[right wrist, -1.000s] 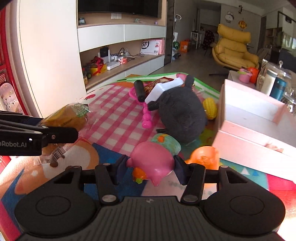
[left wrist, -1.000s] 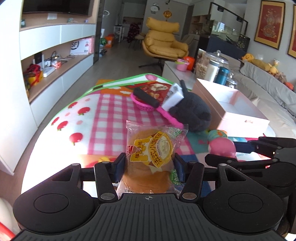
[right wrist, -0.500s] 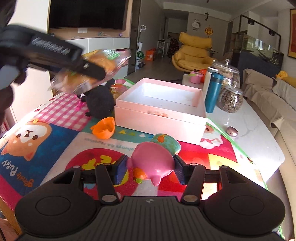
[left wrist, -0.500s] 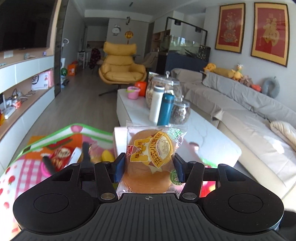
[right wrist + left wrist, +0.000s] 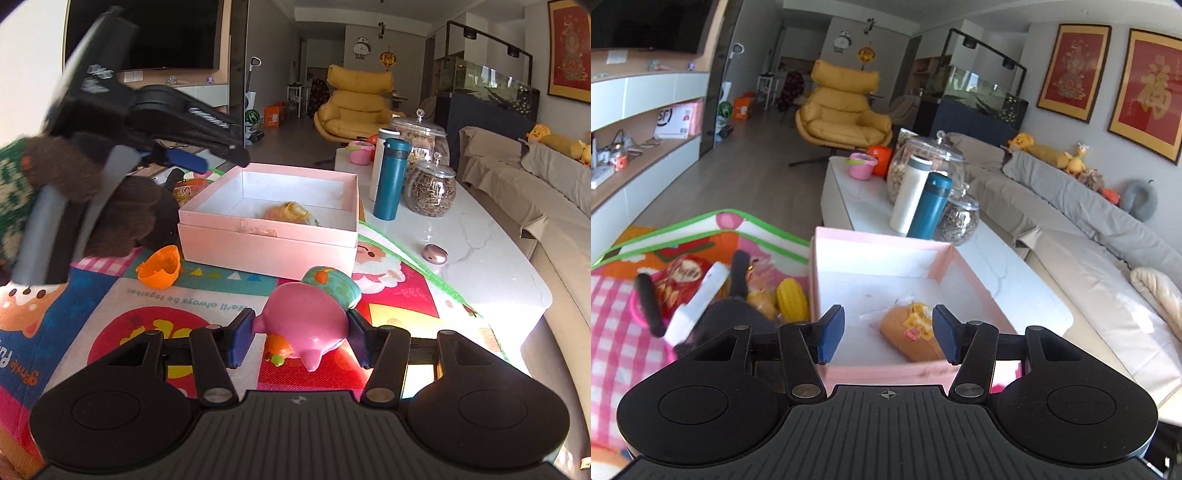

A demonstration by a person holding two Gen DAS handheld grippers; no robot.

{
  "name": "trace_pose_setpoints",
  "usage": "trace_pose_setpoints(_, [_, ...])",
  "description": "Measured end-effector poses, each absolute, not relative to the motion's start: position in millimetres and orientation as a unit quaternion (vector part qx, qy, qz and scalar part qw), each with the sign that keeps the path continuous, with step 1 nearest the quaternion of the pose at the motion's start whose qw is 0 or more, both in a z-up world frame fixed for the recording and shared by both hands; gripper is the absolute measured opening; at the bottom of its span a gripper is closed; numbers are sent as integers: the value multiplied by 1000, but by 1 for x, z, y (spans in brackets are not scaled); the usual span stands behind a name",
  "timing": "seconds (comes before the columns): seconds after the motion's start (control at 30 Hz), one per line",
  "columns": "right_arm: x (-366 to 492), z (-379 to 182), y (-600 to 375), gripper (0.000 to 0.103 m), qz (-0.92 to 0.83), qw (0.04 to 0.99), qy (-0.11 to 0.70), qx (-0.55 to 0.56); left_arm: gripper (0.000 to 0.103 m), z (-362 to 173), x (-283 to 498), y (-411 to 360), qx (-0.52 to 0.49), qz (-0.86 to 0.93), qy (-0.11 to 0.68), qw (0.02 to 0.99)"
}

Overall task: Organize objects
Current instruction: 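Release the bread roll in the box while the right gripper drops the pink pig toy in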

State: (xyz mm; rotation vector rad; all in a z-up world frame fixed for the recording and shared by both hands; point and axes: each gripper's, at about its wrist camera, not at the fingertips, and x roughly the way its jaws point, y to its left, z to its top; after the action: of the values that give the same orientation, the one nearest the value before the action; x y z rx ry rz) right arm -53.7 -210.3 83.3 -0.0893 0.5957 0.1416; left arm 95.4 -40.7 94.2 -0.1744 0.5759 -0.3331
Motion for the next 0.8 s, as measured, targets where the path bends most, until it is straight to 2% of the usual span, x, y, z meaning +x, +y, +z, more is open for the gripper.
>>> trace_pose_setpoints(0.23, [7, 101, -183, 54, 60, 956, 279, -65, 57, 65, 19, 4, -51, -178, 297, 937])
trace_pose_setpoints(0.37, [57, 116, -151, 54, 58, 958, 266, -89, 57, 42, 13, 28, -58, -149, 331, 930])
trace_pose_setpoints(0.5, [112, 120, -124, 55, 28, 960, 256, -107, 57, 35, 13, 47, -74, -132, 333, 931])
trace_pose_setpoints(0.57, [130, 118, -115, 71, 18, 960, 255, -118, 57, 34, 12, 52, -74, -131, 331, 932])
trace_pose_setpoints(0.6, [135, 117, -111, 82, 14, 960, 253, -121, 57, 34, 13, 53, -75, -132, 331, 931])
trace_pose_setpoints(0.8, [129, 108, -107, 83, 25, 955, 267, -127, 57, 28, 19, 53, -80, -131, 335, 930])
